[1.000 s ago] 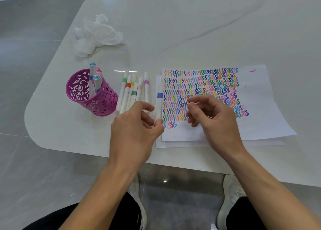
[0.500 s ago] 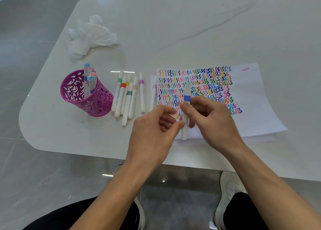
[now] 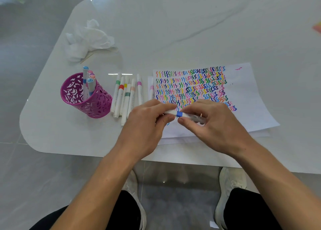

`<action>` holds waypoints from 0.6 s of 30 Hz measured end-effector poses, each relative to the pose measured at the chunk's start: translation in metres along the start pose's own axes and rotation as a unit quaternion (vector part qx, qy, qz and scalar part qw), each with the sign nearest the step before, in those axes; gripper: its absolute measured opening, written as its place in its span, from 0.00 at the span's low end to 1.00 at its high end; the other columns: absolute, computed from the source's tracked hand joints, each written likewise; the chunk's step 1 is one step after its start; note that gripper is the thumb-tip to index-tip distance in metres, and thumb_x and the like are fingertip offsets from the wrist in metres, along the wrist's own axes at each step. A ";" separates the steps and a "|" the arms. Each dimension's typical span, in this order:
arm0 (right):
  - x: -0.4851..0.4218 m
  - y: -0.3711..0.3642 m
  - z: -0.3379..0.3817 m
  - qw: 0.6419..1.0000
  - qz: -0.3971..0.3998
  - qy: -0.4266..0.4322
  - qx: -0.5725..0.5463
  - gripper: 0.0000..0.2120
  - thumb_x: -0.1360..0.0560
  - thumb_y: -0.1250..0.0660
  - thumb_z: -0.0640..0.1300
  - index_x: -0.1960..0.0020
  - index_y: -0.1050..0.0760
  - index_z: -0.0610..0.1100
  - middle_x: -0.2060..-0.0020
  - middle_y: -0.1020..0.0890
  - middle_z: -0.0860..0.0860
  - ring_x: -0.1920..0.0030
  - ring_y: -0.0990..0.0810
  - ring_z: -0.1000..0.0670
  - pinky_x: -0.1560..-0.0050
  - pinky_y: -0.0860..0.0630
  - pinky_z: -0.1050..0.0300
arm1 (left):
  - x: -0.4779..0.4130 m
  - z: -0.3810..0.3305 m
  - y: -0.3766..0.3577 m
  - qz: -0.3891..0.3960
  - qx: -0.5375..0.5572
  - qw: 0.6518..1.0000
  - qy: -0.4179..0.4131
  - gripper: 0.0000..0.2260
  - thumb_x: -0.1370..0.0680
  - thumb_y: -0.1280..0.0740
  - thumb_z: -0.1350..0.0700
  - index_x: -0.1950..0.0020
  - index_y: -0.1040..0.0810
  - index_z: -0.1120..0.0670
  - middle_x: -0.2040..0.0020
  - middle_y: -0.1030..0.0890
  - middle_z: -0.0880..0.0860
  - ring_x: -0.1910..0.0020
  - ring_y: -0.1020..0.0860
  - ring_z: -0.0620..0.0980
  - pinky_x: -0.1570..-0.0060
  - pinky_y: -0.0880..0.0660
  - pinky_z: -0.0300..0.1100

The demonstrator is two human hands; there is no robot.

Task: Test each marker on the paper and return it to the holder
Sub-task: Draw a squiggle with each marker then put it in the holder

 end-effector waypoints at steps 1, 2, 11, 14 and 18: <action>-0.001 0.000 0.002 1.000 0.009 -0.001 0.006 0.07 0.22 0.27 0.51 0.50 0.15 0.48 0.60 0.17 0.55 0.59 0.20 0.53 0.58 0.24 0.52 | -0.001 -0.001 0.001 0.010 -0.013 1.000 -0.002 0.12 0.20 0.31 0.53 0.38 0.18 0.47 0.51 0.20 0.44 0.57 0.24 0.41 0.55 0.28 0.29; -0.001 0.000 0.003 1.000 0.018 -0.003 0.009 0.07 0.21 0.28 0.51 0.50 0.16 0.48 0.60 0.16 0.55 0.61 0.20 0.54 0.59 0.24 0.52 | -0.001 -0.002 0.001 0.020 -0.023 1.000 -0.002 0.11 0.20 0.32 0.52 0.38 0.18 0.47 0.52 0.20 0.44 0.58 0.24 0.41 0.56 0.29 0.30; 0.005 -0.009 0.002 0.994 0.078 -0.035 0.062 0.19 0.21 0.38 0.66 0.53 0.18 0.52 0.64 0.21 0.58 0.63 0.24 0.57 0.64 0.34 0.59 | 0.000 -0.003 -0.009 0.079 -0.069 0.994 -0.025 0.11 0.18 0.36 0.50 0.42 0.17 0.50 0.53 0.19 0.46 0.55 0.23 0.46 0.55 0.28 0.40; 0.010 -0.014 -0.004 0.993 0.082 -0.049 0.075 0.20 0.21 0.39 0.67 0.55 0.19 0.52 0.67 0.22 0.57 0.64 0.25 0.57 0.65 0.34 0.57 | 0.004 0.001 -0.015 0.070 -0.057 0.996 -0.026 0.10 0.18 0.35 0.50 0.44 0.16 0.50 0.57 0.20 0.45 0.58 0.23 0.46 0.58 0.28 0.40; 0.013 -0.019 -0.007 0.991 0.082 -0.052 0.089 0.25 0.22 0.43 0.70 0.56 0.20 0.51 0.68 0.21 0.55 0.66 0.24 0.54 0.68 0.36 0.60 | 0.008 0.005 -0.021 0.048 -0.047 0.998 -0.019 0.09 0.19 0.33 0.52 0.44 0.15 0.50 0.57 0.17 0.46 0.59 0.23 0.44 0.59 0.30 0.35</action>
Point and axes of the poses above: each hand's wrist, its own x-axis away from the middle knuckle, its own y-axis out of the back of the hand, z = x × y, the point moved 4 cm from there along -x, towards the middle knuckle
